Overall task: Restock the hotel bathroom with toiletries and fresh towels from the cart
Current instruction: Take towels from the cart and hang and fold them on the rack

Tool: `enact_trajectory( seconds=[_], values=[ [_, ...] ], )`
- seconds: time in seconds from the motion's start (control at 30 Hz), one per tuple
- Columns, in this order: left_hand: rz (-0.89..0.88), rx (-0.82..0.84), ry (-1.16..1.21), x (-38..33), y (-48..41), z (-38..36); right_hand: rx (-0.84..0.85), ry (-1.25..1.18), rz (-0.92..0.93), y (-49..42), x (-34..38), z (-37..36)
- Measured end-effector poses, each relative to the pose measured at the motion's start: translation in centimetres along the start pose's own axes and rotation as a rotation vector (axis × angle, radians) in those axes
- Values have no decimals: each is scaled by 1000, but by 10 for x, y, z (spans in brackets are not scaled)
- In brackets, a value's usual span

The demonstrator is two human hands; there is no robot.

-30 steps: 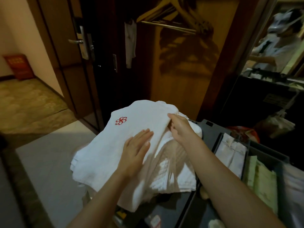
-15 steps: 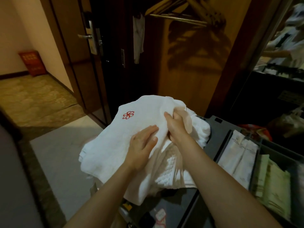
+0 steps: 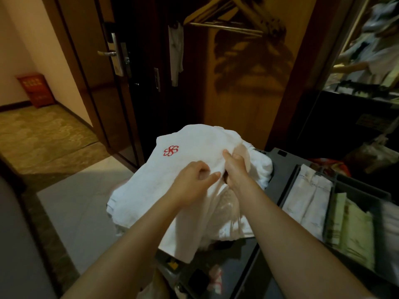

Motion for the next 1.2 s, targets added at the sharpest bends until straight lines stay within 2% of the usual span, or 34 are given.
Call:
enact_trajectory(
  seconds=[0.13,0.27,0.37,0.47,0.63,0.87,1.1,1.2],
  values=[
    [-29,26,-283,-18,4,-3,18,-13,-42,7,2,5],
    [-114,-34,-505,-22,17,-14,22,-47,-72,11,0,9],
    [-137,-27,-578,-20,27,-16,22,-72,-79,15,-2,12],
    [-141,58,-596,-14,38,-5,37,-124,-70,19,-4,15],
    [-57,165,-443,4,46,24,53,-173,-79,27,-6,19],
    [-154,296,-373,20,47,55,115,-185,-82,30,8,13],
    [-136,124,-200,31,36,92,199,-289,-73,38,27,-3],
    [-148,77,-160,30,37,89,201,-251,-30,41,31,-11]
  ],
)
Point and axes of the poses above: each hand's wrist, its own y-axis away from the middle knuckle, its own z-axis out of the back of the hand, x = y × z, the point moved 3 cm from there along -y, towards the middle knuckle, and after that the axes turned 2 degrees about -z, right-handed, at the moved point
